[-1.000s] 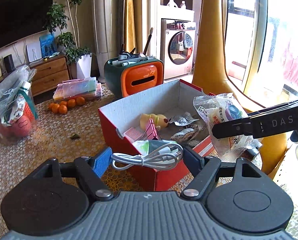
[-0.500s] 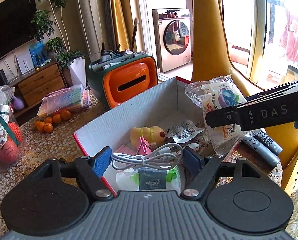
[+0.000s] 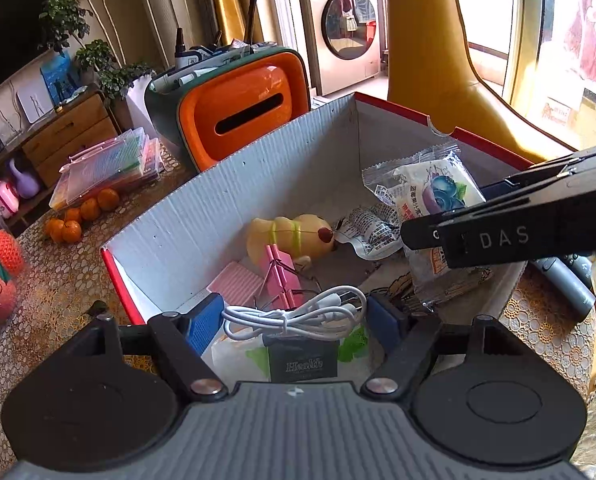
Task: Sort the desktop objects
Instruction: 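Open left tool dropping white cable while right tool releases bread bag into box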
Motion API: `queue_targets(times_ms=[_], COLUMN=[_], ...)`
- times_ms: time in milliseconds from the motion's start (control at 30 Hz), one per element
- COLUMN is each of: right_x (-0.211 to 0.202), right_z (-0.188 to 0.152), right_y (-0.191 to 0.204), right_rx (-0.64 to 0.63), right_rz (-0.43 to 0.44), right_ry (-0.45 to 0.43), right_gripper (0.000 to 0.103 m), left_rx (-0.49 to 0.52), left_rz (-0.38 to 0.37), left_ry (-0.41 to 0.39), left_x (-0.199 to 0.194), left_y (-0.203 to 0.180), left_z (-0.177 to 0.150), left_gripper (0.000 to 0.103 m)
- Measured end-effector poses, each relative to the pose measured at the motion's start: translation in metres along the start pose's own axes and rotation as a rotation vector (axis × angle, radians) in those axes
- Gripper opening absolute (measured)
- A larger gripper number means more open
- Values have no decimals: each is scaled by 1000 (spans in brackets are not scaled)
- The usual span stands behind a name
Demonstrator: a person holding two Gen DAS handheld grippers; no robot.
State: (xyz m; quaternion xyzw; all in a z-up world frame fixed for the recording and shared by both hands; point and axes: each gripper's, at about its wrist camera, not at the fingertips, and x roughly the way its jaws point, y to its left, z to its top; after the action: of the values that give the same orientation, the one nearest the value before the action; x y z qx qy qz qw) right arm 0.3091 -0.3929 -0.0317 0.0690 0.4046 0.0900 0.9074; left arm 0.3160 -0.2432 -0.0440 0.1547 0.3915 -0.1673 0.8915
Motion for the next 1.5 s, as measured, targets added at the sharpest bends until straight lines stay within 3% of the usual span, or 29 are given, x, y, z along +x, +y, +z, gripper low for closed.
queue_targets(times_ms=[367,567,867,1500], right_x=[12,9,-10,-84], right_z=[-3,-3,-2,-20], right_y=[3,3,4,25], right_rx=[-38,-35,-18,-56], right_rz=[-25,-29,-15,72], right_ry=[11,-2,-25,-123], right_gripper=[55,61,67,73], left_rx=[-45,-70,-110,-178], left_rz=[-34,-47,-93,-105], left_ry=[92,88,34,-114], left_x=[19,15,-13,-90], left_y=[7,11,18,32], left_z=[2,0,-7,-32], left_gripper=[78,79,82,82])
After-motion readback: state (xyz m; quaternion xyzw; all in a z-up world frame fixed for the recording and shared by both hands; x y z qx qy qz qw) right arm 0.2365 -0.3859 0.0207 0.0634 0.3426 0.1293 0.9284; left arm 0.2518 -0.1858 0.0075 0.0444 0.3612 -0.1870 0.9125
